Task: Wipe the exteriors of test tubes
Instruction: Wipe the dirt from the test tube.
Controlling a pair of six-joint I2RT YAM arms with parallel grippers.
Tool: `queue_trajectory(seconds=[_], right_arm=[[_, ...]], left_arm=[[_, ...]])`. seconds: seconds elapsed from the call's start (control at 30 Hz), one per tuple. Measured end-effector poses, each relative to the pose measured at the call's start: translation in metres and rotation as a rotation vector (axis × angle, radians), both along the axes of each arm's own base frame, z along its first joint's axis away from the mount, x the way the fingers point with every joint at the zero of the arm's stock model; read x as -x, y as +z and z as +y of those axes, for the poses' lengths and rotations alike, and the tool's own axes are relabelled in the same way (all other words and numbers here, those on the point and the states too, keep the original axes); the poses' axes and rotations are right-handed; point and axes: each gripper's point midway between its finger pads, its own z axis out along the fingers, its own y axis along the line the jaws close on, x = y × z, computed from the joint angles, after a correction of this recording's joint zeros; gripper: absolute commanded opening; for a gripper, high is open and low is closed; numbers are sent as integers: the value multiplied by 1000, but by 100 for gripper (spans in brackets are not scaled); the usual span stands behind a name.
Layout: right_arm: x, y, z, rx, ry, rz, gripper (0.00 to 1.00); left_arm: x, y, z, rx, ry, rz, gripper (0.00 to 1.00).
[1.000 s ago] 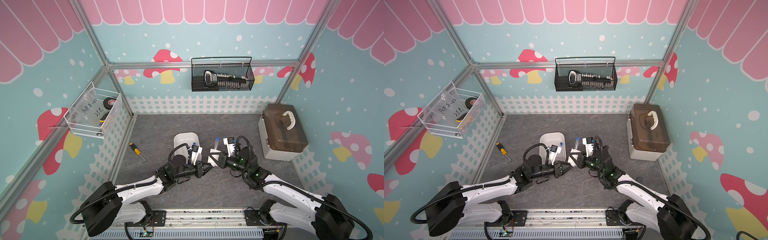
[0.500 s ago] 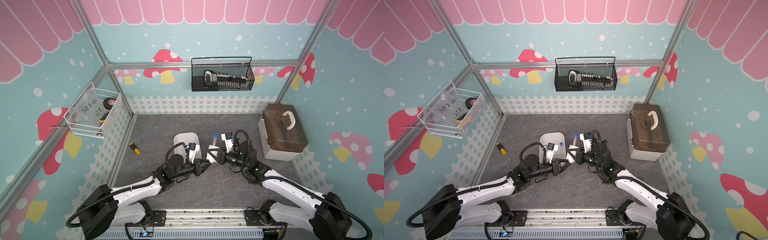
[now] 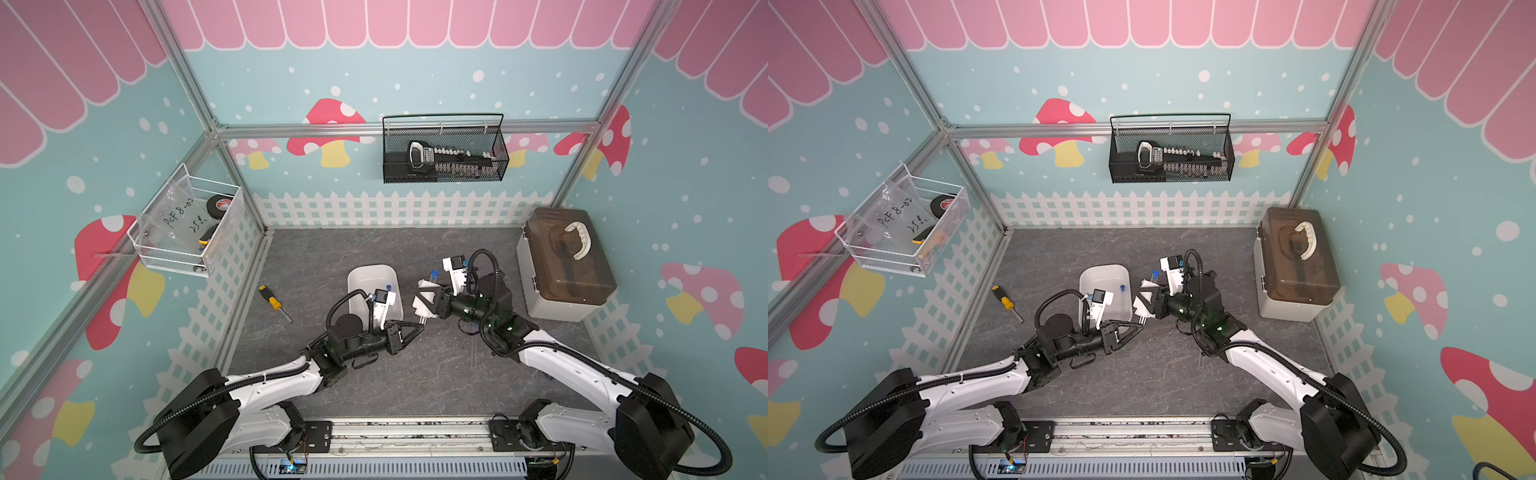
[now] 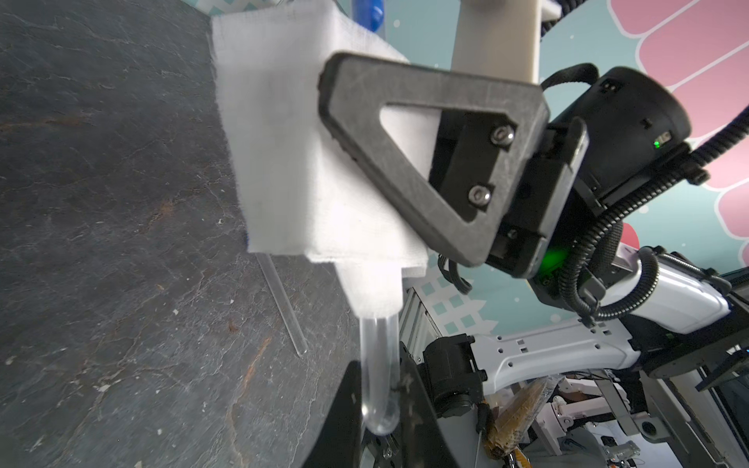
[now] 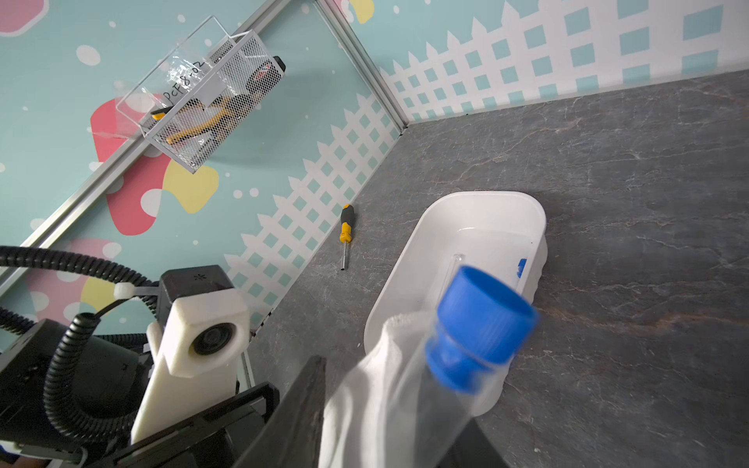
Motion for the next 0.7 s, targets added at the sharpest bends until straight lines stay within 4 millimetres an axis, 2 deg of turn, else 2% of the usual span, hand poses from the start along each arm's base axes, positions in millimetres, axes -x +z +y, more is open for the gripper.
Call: queue_trajectory(seconds=[0.27,0.47,0.7], right_arm=[[0,-14,-6,35,-43,48,47],[6,-17,-12,59,-58,71,47],[8,-21,-4,55,-24,80,48]], left_arm=[[-1,-3,2,-6,13,13,15],[1,-2,15,-71,59,-27,15],[2,-5,25,-125,93,-54,16]])
